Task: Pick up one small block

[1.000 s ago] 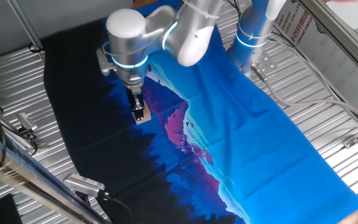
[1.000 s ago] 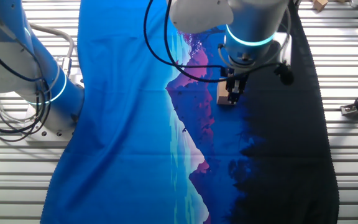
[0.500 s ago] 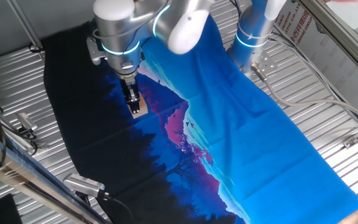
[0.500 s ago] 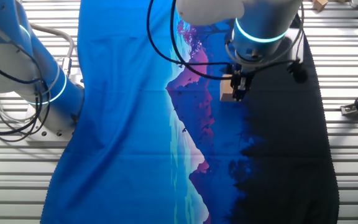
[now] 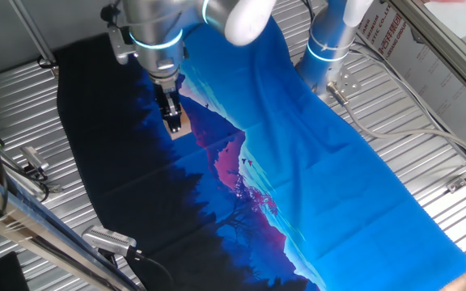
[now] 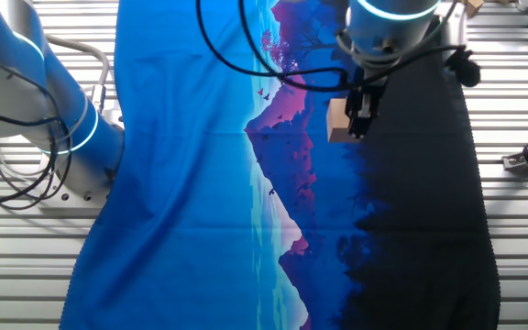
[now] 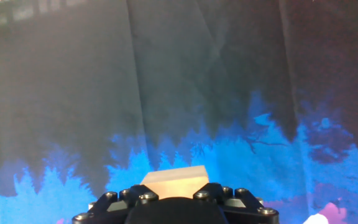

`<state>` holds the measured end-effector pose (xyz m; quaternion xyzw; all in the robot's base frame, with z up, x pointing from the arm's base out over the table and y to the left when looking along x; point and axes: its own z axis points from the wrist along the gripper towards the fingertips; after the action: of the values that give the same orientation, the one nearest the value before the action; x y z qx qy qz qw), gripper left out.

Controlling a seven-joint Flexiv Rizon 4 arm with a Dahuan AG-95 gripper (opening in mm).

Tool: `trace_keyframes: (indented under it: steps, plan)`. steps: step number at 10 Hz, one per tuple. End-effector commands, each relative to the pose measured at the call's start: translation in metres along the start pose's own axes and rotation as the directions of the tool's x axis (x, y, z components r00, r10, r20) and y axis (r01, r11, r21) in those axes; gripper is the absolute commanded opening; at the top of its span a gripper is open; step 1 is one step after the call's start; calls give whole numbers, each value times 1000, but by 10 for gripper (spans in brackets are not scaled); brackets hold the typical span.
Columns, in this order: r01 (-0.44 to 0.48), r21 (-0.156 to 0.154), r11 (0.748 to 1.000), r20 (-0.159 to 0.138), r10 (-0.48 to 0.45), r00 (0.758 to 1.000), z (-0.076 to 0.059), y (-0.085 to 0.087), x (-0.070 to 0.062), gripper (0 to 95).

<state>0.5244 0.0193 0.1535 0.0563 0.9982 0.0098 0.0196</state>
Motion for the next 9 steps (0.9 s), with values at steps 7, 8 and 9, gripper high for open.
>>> trace_keyframes:
  steps: [7,8,9]
  plan:
    - [-6,-4,1000,8,6,1000,9,-13,18,0]
    - [-8,-3,1000,6,8,1000,14,-13,19,0]
    - [-10,-3,1000,9,10,1000,20,-13,20,0]
